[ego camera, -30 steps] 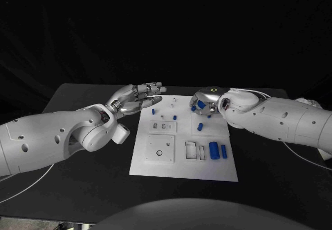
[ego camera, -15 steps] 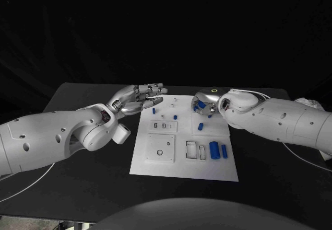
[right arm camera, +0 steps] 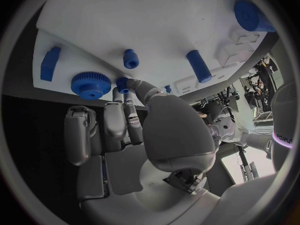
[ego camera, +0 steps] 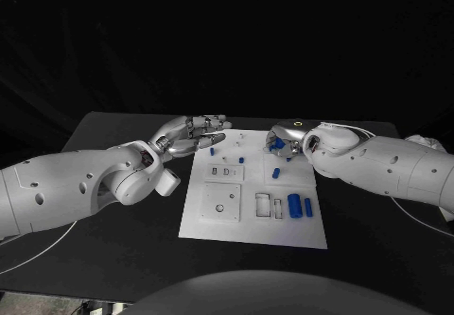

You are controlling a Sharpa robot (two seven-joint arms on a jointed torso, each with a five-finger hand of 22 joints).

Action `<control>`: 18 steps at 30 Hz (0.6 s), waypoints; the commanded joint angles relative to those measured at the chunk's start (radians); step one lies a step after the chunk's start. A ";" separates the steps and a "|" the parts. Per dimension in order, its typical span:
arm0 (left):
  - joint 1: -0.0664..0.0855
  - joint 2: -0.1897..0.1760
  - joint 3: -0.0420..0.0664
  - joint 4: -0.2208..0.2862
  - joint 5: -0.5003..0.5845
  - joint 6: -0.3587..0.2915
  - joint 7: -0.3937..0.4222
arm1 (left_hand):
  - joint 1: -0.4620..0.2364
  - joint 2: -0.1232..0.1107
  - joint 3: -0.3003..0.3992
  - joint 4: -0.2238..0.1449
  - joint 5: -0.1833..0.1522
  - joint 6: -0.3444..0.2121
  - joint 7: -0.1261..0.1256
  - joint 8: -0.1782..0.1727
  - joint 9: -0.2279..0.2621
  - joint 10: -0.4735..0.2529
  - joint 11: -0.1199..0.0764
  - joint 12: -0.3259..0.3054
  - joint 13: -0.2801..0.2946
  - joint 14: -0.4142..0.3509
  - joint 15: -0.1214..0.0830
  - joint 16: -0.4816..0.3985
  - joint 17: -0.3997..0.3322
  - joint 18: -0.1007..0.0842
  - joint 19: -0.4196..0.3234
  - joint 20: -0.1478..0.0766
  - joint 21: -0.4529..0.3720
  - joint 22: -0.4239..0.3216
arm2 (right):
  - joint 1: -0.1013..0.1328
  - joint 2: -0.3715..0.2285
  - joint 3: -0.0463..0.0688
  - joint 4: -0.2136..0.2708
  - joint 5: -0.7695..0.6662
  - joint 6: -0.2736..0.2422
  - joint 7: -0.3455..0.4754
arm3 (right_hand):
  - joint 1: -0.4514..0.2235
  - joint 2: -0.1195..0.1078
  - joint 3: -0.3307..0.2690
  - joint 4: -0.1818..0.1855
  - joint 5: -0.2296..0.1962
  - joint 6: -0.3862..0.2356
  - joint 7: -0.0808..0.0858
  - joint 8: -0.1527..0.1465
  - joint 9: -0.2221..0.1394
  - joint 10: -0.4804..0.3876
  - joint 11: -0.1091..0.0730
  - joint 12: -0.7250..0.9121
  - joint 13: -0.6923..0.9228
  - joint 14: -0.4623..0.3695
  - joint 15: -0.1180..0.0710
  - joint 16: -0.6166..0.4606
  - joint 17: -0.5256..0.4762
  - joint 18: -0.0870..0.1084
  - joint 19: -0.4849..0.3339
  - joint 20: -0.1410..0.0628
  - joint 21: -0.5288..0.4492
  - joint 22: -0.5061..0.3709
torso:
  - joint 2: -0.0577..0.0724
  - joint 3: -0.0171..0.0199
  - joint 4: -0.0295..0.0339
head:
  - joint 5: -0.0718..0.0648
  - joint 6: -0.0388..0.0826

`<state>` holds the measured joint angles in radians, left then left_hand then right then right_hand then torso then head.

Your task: Assemble the parts on the task board

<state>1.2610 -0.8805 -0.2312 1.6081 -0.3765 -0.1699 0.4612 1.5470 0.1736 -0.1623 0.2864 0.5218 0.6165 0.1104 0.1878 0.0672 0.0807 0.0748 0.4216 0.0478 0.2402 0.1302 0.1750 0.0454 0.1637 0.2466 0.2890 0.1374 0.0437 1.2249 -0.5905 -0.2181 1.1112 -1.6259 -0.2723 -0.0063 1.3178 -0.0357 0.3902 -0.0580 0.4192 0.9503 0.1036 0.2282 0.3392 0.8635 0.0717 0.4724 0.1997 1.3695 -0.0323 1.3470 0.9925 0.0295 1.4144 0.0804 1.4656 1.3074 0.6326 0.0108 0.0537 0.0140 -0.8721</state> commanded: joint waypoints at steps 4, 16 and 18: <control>0.000 0.003 0.001 0.000 -0.005 0.018 0.000 | 0.009 0.000 0.002 0.002 0.005 0.008 -0.002 0.007 0.002 0.004 0.009 0.007 0.001 0.002 0.006 0.004 0.001 0.014 -0.006 0.001 -0.005 -0.001 | 0.015 -0.009 0.002 0.032 0.009 -0.030 0.010 | 0.018 0.006 0.000 -0.008 -0.011 0.010 0.003 0.009 0.013 0.038 -0.013 0.005 0.003 -0.011 0.002 -0.013 -0.016 0.021 -0.011 0.001 -0.010 0.119 | 0.001 -0.0001 0.0000 | 0.002 0.003; 0.001 0.012 0.001 0.000 -0.006 0.018 -0.004 | 0.010 0.000 0.002 0.002 0.005 0.008 -0.002 0.007 0.002 0.004 0.009 0.007 0.001 0.003 0.007 0.005 0.001 0.014 -0.005 0.001 -0.005 -0.001 | 0.057 0.023 0.007 0.047 0.023 -0.002 0.015 | 0.027 0.007 -0.001 -0.010 -0.020 0.012 0.006 0.011 0.022 0.053 -0.011 0.005 0.003 -0.013 0.003 -0.021 -0.027 0.022 -0.014 0.003 -0.014 0.115 | 0.003 0.0006 0.0040 | 0.006 0.008; 0.001 0.014 0.001 0.001 -0.008 0.018 -0.004 | 0.010 0.000 0.002 0.002 0.006 0.009 -0.002 0.008 0.002 0.004 0.009 0.008 0.001 0.004 0.007 0.005 0.001 0.014 -0.005 0.001 -0.005 -0.001 | 0.060 0.035 0.008 0.035 0.023 0.008 0.015 | 0.029 0.007 0.000 -0.011 -0.022 0.009 0.006 0.009 0.023 0.054 -0.011 0.003 0.002 -0.015 0.003 -0.024 -0.032 0.022 -0.016 0.003 -0.016 0.114 | 0.003 0.0007 0.0058 | 0.006 0.008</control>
<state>1.2610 -0.8699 -0.2314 1.6061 -0.3786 -0.1679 0.4530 1.5470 0.1736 -0.1623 0.2864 0.5218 0.6202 0.1067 0.1919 0.0679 0.0843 0.0784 0.4262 0.0476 0.2439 0.1339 0.1750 0.0454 0.1637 0.2466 0.2890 0.1374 0.0438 1.2831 -0.5619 -0.2107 1.1539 -1.6046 -0.2884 0.0009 1.3352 -0.0268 0.3921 -0.0623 0.4018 0.9575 0.1108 0.2359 0.3610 0.8818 0.0900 0.4720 0.1999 1.3589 -0.0288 1.3253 0.9619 0.0453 1.4037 0.0840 1.4537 1.3080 0.6344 0.0107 0.0564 0.0203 -0.8646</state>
